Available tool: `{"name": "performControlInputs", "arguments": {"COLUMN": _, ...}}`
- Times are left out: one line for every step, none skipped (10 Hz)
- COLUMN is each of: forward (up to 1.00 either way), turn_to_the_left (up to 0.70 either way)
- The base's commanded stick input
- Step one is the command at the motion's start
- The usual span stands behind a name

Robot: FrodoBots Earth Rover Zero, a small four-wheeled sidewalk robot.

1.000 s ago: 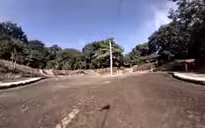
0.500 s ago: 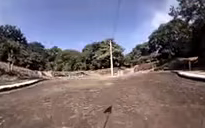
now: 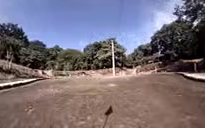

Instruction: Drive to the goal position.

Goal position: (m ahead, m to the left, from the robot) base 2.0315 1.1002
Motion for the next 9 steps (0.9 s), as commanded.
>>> {"name": "performControlInputs", "arguments": {"forward": 1.0, "turn_to_the_left": 0.0}}
{"name": "performControlInputs", "arguments": {"forward": 1.0, "turn_to_the_left": 0.0}}
{"name": "performControlInputs", "arguments": {"forward": 1.0, "turn_to_the_left": 0.0}}
{"name": "performControlInputs", "arguments": {"forward": 1.0, "turn_to_the_left": 0.0}}
{"name": "performControlInputs", "arguments": {"forward": 1.0, "turn_to_the_left": 0.0}}
{"name": "performControlInputs", "arguments": {"forward": 1.0, "turn_to_the_left": 0.0}}
{"name": "performControlInputs", "arguments": {"forward": 1.0, "turn_to_the_left": 0.0}}
{"name": "performControlInputs", "arguments": {"forward": 1.0, "turn_to_the_left": 0.0}}
{"name": "performControlInputs", "arguments": {"forward": 1.0, "turn_to_the_left": 0.0}}
